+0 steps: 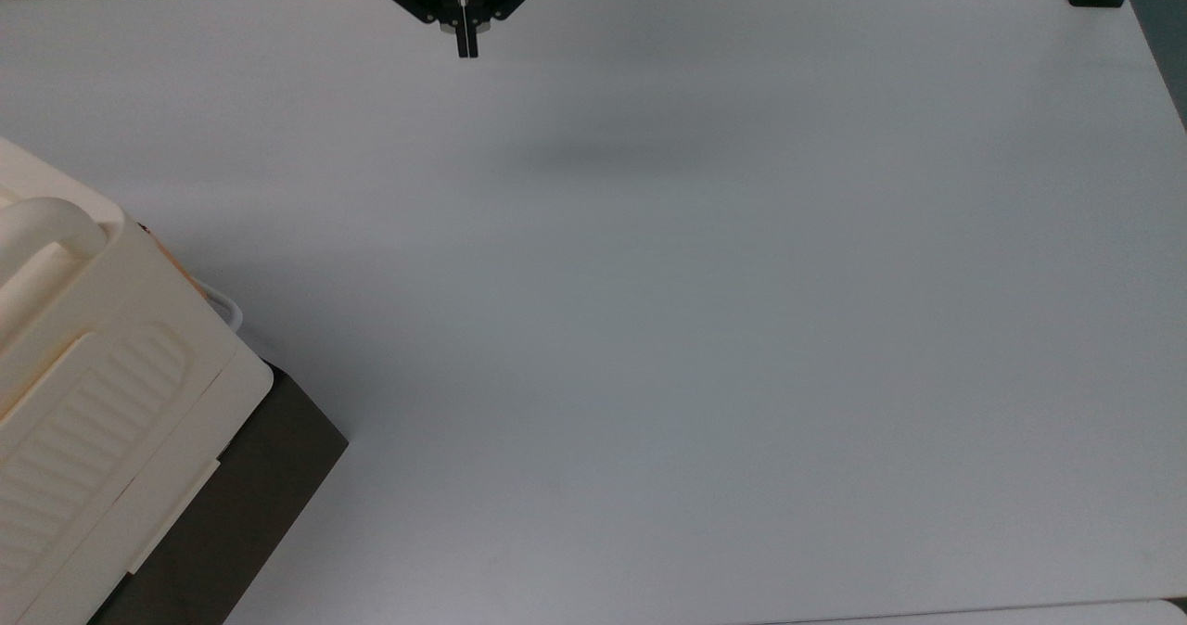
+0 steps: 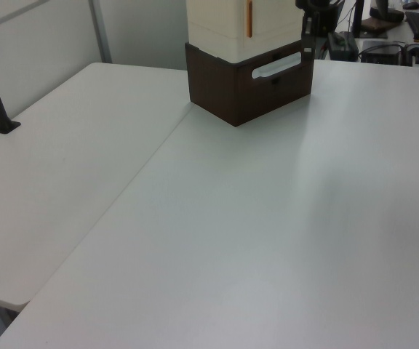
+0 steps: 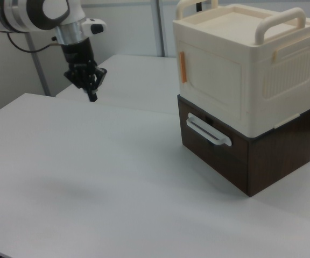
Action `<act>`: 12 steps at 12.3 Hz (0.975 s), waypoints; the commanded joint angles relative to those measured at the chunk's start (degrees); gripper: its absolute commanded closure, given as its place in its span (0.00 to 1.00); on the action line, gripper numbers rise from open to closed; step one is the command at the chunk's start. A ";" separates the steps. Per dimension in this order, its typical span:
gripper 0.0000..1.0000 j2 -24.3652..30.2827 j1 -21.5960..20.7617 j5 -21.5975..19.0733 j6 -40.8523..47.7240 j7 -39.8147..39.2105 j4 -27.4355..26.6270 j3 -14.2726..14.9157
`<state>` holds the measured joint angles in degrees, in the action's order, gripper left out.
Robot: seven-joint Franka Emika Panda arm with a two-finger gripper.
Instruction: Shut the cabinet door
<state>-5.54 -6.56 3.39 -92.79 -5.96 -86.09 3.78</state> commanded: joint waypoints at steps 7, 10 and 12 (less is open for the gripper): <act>0.00 2.11 0.23 0.57 1.12 5.87 -3.12 -0.61; 0.00 2.37 0.06 0.48 1.82 6.57 -2.86 -0.61; 0.00 2.46 -0.03 0.39 2.00 6.75 -2.94 -0.61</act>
<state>-4.72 -6.32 3.39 -91.77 -0.26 -87.68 3.39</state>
